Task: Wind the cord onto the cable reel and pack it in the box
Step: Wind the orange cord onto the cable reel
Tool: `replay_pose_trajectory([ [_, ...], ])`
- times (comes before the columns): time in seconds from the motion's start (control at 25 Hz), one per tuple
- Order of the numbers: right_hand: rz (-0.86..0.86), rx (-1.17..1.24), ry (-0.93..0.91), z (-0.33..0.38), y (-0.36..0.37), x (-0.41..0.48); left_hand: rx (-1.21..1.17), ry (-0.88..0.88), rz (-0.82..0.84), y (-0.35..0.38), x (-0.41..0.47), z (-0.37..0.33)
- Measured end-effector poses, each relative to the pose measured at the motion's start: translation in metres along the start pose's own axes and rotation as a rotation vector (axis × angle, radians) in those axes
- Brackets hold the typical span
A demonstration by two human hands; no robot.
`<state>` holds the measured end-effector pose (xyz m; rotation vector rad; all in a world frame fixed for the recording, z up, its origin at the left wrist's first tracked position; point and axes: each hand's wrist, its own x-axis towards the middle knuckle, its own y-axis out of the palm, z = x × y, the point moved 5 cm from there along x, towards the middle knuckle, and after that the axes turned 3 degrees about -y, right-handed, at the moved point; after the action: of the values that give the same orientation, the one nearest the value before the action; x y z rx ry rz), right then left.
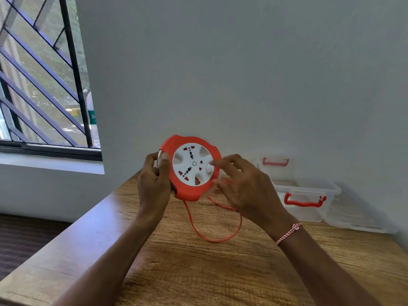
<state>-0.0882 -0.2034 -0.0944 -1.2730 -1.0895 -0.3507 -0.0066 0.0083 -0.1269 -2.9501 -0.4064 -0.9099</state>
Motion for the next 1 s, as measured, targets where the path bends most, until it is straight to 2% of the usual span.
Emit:
replay_pose_trajectory([
  [0.16, 0.127, -0.255, -0.140, 0.015, 0.009, 0.000, 0.095, 0.182, 0.107, 0.011, -0.012, -0.012],
  [0.28, 0.102, -0.345, -0.195, 0.016, 0.006, 0.000, 0.164, 0.253, 0.121, 0.015, -0.017, -0.016],
  [0.44, 0.079, -0.306, -0.182, 0.021, 0.005, 0.002, 0.180, 0.290, 0.094, 0.014, -0.019, -0.019],
  [0.52, 0.077, -0.208, -0.106, 0.022, 0.004, 0.002, 0.194, 0.327, 0.063, 0.013, -0.020, -0.021],
  [0.6, 0.020, -0.055, 0.053, 0.019, 0.001, 0.004, 0.195, 0.353, 0.034, 0.013, -0.023, -0.023],
  [0.68, -0.075, 0.184, 0.351, 0.016, 0.001, 0.003, 0.177, 0.358, 0.027, 0.015, -0.026, -0.026],
  [0.8, -0.063, 0.889, 0.917, 0.008, 0.028, -0.010, 0.166, 0.360, 0.025, 0.018, -0.031, -0.026],
  [0.84, -0.045, 1.025, 1.002, 0.009, 0.034, -0.012, 0.170, 0.354, 0.018, 0.019, -0.031, -0.025],
  [0.88, -0.027, 1.020, 1.003, 0.008, 0.034, -0.012, 0.171, 0.341, 0.013, 0.019, -0.031, -0.025],
  [0.92, -0.015, 0.882, 0.939, 0.004, 0.030, -0.011, 0.162, 0.317, 0.014, 0.019, -0.030, -0.024],
  [1.0, -0.017, 0.376, 0.655, -0.004, 0.012, -0.004, 0.126, 0.259, 0.026, 0.019, -0.027, -0.021],
])
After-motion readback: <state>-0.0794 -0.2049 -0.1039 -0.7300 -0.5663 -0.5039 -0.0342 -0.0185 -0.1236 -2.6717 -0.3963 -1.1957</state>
